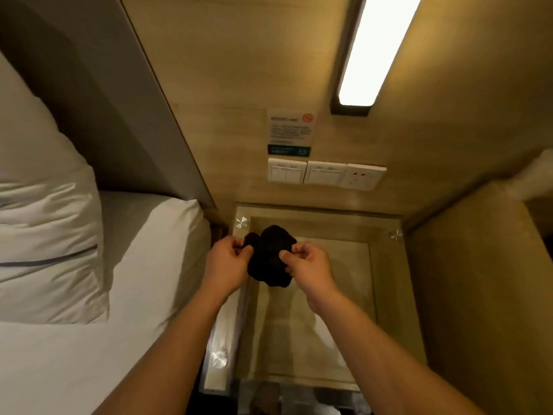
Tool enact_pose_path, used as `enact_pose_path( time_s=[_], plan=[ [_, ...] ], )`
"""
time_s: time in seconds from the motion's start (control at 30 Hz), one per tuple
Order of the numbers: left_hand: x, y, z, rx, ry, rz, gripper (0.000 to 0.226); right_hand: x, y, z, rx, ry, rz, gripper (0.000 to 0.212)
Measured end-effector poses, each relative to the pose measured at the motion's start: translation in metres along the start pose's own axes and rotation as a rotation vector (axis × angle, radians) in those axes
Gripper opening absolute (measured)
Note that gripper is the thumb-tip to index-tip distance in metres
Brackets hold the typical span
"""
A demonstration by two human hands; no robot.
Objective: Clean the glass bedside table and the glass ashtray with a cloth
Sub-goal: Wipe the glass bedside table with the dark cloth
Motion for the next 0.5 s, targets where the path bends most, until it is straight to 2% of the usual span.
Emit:
enact_pose_path(
  time_s=[0.07,0.17,0.23,0.33,0.5],
  plan=[
    [-0.032,-0.007,0.002,-0.024,0.012,0.016,0.006,-0.024,0.022,-0.008,-0.01,-0.001,0.013,0.01],
    [-0.077,-0.016,0.008,-0.043,0.041,0.056,0.018,-0.058,0.048,-0.02,-0.027,-0.016,0.035,0.015],
    [-0.1,-0.017,0.011,-0.068,0.065,0.073,0.03,-0.078,0.06,-0.021,-0.009,-0.012,0.05,0.009],
    [-0.125,-0.003,-0.005,-0.151,0.082,-0.015,0.049,-0.098,0.061,-0.008,0.263,-0.087,0.051,0.014],
    [-0.129,0.027,-0.041,-0.334,0.202,-0.118,0.059,-0.092,0.011,0.03,0.573,-0.19,0.039,0.019]
  ],
)
Point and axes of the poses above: each hand's wrist, its own x-axis away from the middle knuckle, its own y-axis out of the palm, z = x × y, the point moved 5 cm from there along -x, towards the middle knuckle, and after that the axes turned 4 degrees about z, right-handed, at the moved point
